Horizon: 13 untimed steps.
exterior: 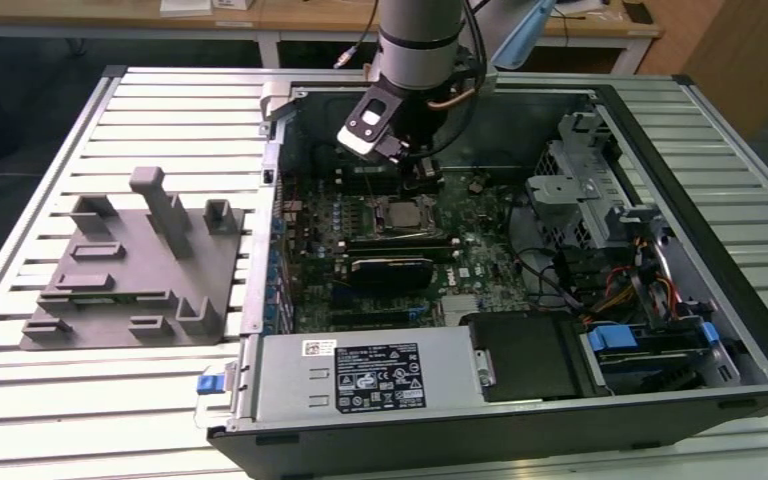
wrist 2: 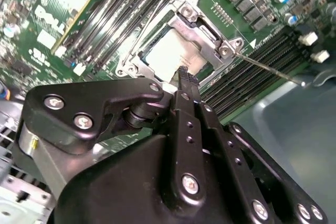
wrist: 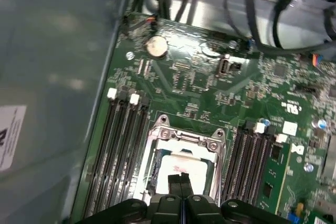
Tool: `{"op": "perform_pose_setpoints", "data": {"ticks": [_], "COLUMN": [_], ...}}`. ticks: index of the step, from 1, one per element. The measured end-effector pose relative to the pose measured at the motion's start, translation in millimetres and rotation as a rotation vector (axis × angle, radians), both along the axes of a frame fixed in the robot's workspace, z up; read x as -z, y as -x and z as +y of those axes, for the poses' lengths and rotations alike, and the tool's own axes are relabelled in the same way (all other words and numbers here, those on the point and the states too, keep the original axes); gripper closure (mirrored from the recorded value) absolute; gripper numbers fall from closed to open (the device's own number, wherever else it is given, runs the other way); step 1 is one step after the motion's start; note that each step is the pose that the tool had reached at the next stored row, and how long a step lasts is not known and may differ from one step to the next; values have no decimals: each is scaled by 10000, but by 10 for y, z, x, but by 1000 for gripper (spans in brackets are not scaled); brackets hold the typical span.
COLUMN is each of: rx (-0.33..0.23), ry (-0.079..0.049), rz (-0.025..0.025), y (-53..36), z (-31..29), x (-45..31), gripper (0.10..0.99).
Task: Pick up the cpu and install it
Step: 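Close the cpu cover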
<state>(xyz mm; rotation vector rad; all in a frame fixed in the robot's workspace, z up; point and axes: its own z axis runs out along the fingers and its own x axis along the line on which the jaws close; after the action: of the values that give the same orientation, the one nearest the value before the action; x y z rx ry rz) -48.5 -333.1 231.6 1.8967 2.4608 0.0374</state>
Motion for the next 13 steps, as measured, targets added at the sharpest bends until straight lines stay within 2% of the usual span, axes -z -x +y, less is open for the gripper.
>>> {"op": "perform_pose_setpoints", "data": {"ticks": [13], "rx": [-2365], "ry": [3], "rz": [0], "y": [0], "z": [0], "x": [14], "gripper": [980]}}
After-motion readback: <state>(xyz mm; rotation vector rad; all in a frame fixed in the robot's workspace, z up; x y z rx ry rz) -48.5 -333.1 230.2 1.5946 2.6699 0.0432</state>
